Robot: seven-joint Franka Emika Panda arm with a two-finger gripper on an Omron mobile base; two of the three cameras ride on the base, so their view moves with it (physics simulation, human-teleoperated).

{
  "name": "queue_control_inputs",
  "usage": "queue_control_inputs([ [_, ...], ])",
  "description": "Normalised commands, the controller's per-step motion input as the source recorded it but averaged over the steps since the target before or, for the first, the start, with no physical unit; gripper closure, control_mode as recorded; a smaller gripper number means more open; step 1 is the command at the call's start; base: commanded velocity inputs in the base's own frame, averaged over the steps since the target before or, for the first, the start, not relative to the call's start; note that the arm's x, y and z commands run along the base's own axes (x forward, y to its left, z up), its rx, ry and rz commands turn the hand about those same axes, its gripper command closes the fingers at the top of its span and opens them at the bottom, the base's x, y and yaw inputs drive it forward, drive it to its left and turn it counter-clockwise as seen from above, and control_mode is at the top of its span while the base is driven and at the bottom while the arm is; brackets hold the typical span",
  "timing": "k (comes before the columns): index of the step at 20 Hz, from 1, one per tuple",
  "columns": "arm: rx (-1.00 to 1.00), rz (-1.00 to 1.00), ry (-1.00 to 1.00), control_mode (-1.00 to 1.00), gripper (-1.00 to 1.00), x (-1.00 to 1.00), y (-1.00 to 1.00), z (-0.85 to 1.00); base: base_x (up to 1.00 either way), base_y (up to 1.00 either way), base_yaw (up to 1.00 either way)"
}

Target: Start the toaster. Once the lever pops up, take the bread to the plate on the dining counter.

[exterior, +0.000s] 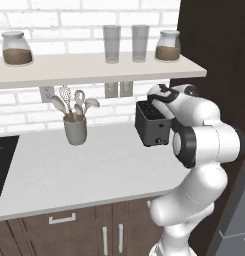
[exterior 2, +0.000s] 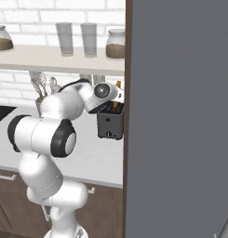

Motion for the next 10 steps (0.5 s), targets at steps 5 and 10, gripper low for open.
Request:
queue_control_inputs([
  [5,0.01,0.0,0.02,-1.0,1.0,-0.44,0.04,0.58,0.0,0.0,0.0],
  [10,0.01,-0.01,0.12,-1.0,1.0,-0.49,0.12,0.57,0.0,0.0,0.0],
])
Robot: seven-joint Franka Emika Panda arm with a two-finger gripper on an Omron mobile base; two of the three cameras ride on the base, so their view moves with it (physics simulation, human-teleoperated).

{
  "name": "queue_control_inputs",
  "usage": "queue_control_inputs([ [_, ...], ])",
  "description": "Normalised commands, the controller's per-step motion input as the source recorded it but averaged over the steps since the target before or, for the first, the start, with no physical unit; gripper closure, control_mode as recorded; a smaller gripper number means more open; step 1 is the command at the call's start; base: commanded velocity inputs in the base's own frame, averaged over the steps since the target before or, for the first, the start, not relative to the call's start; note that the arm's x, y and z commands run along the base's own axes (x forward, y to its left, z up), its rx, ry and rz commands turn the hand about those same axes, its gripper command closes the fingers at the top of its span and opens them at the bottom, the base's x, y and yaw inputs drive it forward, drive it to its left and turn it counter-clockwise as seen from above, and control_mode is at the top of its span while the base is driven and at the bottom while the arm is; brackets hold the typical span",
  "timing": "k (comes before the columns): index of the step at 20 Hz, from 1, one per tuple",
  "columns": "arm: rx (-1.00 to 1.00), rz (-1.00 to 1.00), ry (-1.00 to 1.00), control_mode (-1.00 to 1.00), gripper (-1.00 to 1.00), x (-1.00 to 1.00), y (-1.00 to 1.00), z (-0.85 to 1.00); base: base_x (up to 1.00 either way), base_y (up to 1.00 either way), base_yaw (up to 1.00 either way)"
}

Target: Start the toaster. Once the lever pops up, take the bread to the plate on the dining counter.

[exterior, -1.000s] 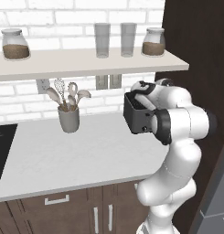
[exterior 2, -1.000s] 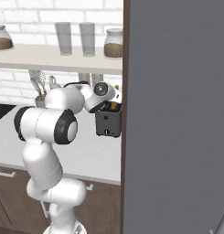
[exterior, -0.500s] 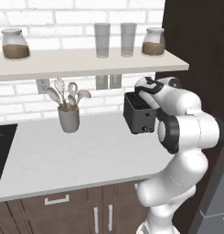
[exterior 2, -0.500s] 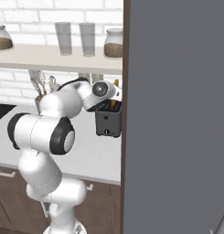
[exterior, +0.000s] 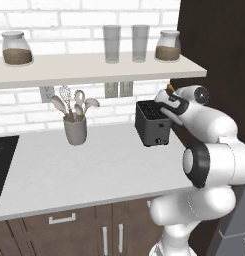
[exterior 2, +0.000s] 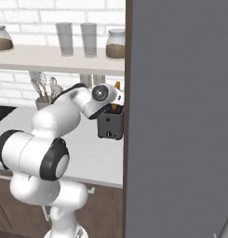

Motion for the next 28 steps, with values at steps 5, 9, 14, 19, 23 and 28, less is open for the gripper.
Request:
queue_control_inputs([
  [5,0.01,-0.04,0.22,-1.0,1.0,-0.6,0.15,0.39,0.0,0.0,0.0],
  [9,0.05,-0.04,0.22,-1.0,1.0,-0.67,0.19,0.56,0.0,0.0,0.0],
  [14,0.05,-0.02,0.24,-1.0,1.0,-0.7,0.26,0.6,0.0,0.0,0.0],
  [19,0.06,0.0,0.25,-1.0,1.0,-0.75,0.21,0.37,0.0,0.0,0.0],
  [23,0.03,0.0,0.22,-1.0,1.0,-0.8,0.14,0.02,0.0,0.0,0.0],
  [28,0.0,0.0,0.17,-1.0,1.0,-0.8,0.14,0.0,0.0,0.0,0.0],
])
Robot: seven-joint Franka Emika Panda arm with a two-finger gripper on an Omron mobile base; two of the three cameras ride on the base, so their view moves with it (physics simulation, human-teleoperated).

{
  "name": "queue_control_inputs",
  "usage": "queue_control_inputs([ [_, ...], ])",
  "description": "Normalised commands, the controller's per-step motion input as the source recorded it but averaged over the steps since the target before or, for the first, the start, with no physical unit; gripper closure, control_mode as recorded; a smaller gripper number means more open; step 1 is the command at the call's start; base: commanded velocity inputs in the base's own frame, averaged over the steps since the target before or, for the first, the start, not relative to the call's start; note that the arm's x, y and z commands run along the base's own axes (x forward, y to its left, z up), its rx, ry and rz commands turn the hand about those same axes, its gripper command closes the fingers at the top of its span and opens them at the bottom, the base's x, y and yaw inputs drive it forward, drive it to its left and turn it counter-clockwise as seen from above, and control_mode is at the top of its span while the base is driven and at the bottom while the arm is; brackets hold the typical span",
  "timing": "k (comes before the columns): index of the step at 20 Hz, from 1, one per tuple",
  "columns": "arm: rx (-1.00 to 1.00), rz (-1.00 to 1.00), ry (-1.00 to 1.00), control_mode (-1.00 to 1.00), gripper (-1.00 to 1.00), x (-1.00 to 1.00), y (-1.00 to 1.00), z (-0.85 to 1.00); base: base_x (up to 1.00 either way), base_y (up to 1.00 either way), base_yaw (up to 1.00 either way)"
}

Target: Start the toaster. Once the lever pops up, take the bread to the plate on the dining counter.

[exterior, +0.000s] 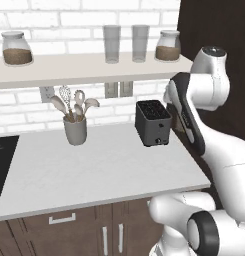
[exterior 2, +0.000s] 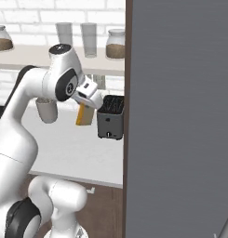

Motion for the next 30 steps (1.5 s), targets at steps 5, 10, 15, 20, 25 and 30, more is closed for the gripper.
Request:
queue_control_inputs([
  [5,0.0,0.0,0.07,-1.0,1.0,-0.89,0.02,0.0,0.0,0.0,0.0],
  [10,0.0,0.0,0.02,-1.0,1.0,-0.72,0.03,0.0,0.0,0.0,0.0],
  [15,0.0,0.0,0.0,1.0,1.0,-0.23,0.04,0.0,-0.38,0.06,0.0],
  [20,0.0,0.0,0.0,1.0,1.0,0.0,0.0,0.0,-0.8,0.2,0.0],
  [25,0.0,0.0,0.0,1.0,1.0,0.0,0.0,0.0,-0.9,0.39,0.0],
  [30,0.0,0.0,0.0,1.0,1.0,0.0,0.0,0.0,-0.82,0.55,0.0],
])
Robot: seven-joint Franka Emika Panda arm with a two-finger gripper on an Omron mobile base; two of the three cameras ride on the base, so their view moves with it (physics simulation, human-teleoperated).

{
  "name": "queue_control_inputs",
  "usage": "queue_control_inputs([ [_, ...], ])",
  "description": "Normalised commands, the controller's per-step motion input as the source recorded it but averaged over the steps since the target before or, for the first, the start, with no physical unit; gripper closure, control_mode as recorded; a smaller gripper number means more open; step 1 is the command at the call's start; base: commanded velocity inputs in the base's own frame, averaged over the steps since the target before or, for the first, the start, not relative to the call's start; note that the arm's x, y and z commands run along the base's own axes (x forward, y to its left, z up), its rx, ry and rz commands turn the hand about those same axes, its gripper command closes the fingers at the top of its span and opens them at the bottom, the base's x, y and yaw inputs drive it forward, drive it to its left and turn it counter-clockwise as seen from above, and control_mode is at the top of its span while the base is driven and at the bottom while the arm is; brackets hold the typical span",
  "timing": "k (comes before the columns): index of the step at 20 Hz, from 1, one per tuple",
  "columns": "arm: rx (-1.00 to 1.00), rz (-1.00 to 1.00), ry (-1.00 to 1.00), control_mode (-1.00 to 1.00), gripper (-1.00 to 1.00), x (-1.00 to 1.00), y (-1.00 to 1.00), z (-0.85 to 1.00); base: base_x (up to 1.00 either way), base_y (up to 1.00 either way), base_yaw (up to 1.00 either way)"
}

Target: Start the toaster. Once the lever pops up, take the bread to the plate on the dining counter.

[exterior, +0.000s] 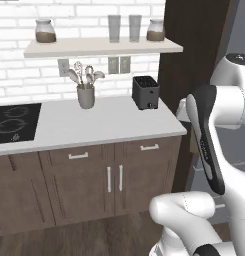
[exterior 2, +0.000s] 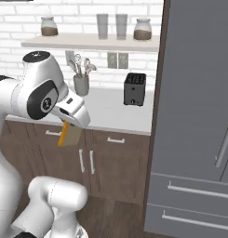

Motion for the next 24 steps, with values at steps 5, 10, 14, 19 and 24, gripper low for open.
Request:
queue_control_inputs([
  [5,0.0,0.0,0.0,1.0,1.0,0.0,0.0,0.0,-0.48,0.2,-0.28],
  [10,0.0,0.0,0.0,1.0,1.0,0.0,0.0,0.0,-0.2,0.0,-0.74],
  [14,0.0,0.0,0.0,1.0,1.0,0.0,0.0,0.0,-0.13,0.0,-0.84],
  [19,0.0,0.0,0.0,1.0,1.0,0.0,0.0,0.0,-0.07,-0.04,-0.85],
  [24,0.0,0.0,0.0,1.0,1.0,0.0,0.0,0.0,-0.01,-0.17,-0.83],
])
